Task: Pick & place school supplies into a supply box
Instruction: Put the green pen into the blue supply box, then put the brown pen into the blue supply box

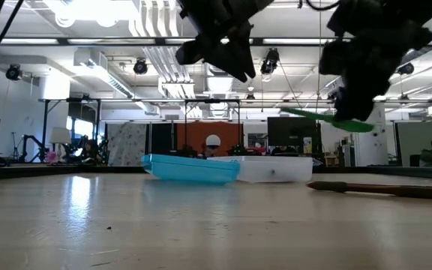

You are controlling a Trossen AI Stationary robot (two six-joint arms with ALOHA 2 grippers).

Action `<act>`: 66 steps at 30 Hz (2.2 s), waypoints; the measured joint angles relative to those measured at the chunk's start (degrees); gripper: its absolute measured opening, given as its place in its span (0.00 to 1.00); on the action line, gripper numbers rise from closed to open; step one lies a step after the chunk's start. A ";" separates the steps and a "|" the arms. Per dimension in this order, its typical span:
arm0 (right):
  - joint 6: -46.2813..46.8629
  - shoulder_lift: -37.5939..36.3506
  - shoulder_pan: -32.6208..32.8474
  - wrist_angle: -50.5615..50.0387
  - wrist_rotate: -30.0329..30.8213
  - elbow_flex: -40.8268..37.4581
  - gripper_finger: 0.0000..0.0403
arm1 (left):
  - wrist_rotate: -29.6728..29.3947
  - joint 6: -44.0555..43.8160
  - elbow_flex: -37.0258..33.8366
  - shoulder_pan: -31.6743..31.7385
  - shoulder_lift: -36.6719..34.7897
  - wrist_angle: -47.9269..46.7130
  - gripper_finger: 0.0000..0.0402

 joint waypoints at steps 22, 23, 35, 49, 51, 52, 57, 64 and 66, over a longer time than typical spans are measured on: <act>4.27 30.25 -12.21 20.25 -0.71 11.92 0.28 | 5.11 5.15 -4.60 -7.72 -0.04 2.16 0.17; 2.88 29.30 -11.89 20.24 0.34 11.68 0.31 | 5.42 6.09 -5.93 -7.70 -0.04 4.87 0.17; -13.95 5.15 -7.62 3.83 13.48 7.31 0.55 | 14.31 31.91 -14.52 -7.08 1.75 32.46 0.17; -4.67 -13.15 -6.71 -8.51 14.53 1.37 0.56 | 28.40 46.05 -4.62 -6.11 18.39 39.08 0.17; -3.30 -13.35 -6.39 -8.97 14.53 1.33 0.56 | 29.09 46.47 -1.85 -5.78 20.69 37.42 0.17; -2.85 -13.39 -6.23 -9.64 14.50 1.33 0.56 | 29.10 46.59 -0.18 -5.56 21.92 35.92 0.17; -0.87 -13.23 -5.21 -12.14 14.44 1.31 0.56 | 28.80 48.52 7.38 -4.88 26.46 25.20 0.17; -0.43 -13.28 -4.39 -12.79 14.43 1.31 0.56 | 25.57 51.93 10.20 -4.86 28.01 22.50 0.17; -0.45 -13.26 -4.37 -12.86 14.41 1.31 0.56 | 25.40 51.98 10.55 -4.76 27.98 21.92 0.17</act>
